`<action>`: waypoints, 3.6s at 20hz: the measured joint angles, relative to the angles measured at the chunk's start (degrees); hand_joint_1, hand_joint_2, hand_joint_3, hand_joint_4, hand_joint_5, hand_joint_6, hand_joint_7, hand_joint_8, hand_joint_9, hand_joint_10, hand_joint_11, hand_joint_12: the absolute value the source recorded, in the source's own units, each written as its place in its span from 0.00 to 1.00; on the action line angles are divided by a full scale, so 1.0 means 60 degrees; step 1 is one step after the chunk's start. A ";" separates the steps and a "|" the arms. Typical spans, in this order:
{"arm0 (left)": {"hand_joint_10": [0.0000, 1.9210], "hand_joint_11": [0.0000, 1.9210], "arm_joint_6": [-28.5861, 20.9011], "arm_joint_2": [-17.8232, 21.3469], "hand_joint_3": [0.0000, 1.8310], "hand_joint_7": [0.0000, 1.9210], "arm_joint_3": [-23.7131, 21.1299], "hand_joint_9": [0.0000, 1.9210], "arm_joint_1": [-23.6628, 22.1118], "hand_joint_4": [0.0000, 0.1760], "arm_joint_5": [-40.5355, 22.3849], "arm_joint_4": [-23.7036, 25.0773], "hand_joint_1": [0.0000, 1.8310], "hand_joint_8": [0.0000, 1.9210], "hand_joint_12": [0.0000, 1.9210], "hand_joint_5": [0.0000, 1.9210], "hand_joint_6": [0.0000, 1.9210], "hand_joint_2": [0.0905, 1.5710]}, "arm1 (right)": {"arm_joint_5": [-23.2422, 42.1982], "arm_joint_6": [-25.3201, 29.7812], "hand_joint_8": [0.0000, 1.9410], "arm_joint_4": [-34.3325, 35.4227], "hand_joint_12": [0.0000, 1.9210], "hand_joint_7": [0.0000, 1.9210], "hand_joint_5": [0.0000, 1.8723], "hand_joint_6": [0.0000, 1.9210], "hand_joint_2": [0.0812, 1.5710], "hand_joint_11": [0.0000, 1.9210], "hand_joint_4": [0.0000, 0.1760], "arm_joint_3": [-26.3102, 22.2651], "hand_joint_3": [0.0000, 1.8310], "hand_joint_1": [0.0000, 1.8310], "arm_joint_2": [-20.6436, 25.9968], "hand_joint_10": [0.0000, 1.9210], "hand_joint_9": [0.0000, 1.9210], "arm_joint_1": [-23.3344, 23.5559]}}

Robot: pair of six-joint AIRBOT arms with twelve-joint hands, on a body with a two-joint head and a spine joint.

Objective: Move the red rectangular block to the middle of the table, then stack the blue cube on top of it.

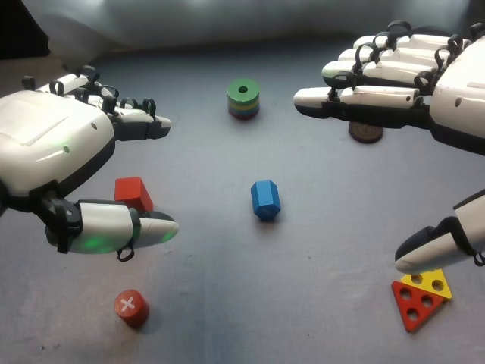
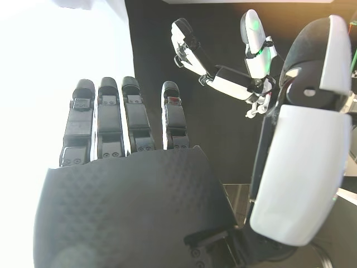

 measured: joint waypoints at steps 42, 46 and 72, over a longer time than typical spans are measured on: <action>0.01 0.00 0.0372 -0.2506 0.00 0.25 0.2430 0.19 0.0393 0.00 0.0627 -0.1107 0.36 0.00 0.43 0.33 0.00 0.55 | 0.0084 -0.0299 0.00 0.1406 0.72 0.35 0.31 0.01 0.85 0.00 0.00 -0.0313 0.00 0.13 0.0208 0.19 0.25 -0.0718; 0.00 0.00 0.0317 -0.2506 0.00 0.25 0.2535 0.19 0.0423 0.00 0.0645 -0.1126 0.36 0.00 0.42 0.34 0.00 0.55 | 0.0084 -0.0299 0.01 0.1439 0.73 0.37 0.33 0.01 0.84 0.01 0.00 -0.0313 0.00 0.18 0.0208 0.20 0.27 -0.0718; 0.00 0.00 -0.0117 -0.2743 0.01 0.25 0.3413 0.17 0.1038 0.00 0.0583 -0.1126 0.34 0.00 0.41 0.38 0.01 0.63 | -0.0026 -0.0291 0.01 0.1443 0.72 0.40 0.36 0.01 0.83 0.05 0.00 -0.0324 0.00 0.18 0.0200 0.24 0.28 -0.0718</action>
